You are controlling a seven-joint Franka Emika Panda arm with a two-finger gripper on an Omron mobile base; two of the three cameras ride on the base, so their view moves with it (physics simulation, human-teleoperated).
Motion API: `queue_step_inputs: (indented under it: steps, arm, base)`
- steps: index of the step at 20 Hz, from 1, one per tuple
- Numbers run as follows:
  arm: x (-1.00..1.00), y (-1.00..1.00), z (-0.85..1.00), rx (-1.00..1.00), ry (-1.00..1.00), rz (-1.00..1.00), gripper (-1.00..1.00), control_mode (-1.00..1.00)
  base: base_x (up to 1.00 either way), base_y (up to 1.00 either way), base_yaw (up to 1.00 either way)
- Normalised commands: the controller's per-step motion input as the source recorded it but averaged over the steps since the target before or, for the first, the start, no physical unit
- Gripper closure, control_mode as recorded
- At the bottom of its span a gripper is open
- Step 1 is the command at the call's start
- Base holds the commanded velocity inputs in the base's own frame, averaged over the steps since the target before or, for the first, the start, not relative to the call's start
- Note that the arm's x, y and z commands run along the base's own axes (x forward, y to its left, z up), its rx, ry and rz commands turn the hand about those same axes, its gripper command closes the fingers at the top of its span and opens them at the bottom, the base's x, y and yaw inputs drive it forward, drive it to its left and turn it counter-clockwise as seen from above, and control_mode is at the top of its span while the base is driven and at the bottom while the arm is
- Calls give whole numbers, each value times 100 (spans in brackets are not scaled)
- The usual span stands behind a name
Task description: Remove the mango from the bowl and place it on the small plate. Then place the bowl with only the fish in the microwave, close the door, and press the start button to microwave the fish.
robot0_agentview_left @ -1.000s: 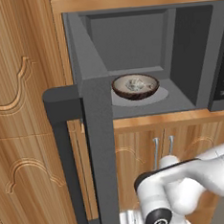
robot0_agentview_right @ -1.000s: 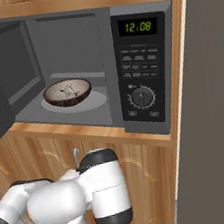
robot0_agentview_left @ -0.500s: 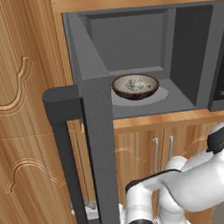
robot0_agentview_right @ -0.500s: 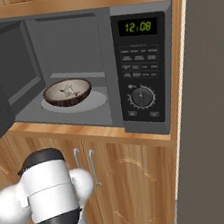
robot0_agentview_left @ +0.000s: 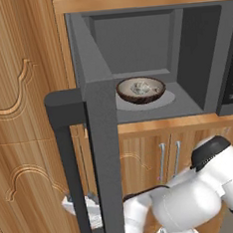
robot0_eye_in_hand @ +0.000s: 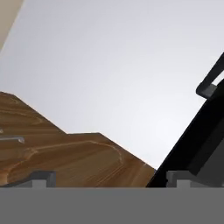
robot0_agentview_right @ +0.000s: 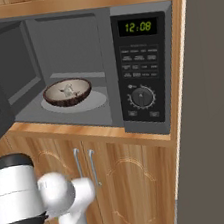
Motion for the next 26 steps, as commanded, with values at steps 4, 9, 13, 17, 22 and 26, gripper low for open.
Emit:
queue_step_inputs:
  steps: [4, 9, 13, 17, 22, 26]
  arm:
    - [-28, 0, 33, 46, 7, -3, -100, -100]
    - [-35, -8, 39, 44, 5, 0, -100, -100]
    - [-8, -15, 74, 38, 5, 0, -100, -100]
    - [0, -25, 65, 33, 1, 0, -100, -100]
    - [-5, -52, 4, 27, 0, 0, -100, -100]
    - [0, -44, 56, 19, -9, 0, -100, -100]
  base:
    - [0, 0, 0]
    - [0, 0, 0]
    - [0, 0, 0]
    - [0, 0, 0]
    - [0, 0, 0]
    - [0, 0, 0]
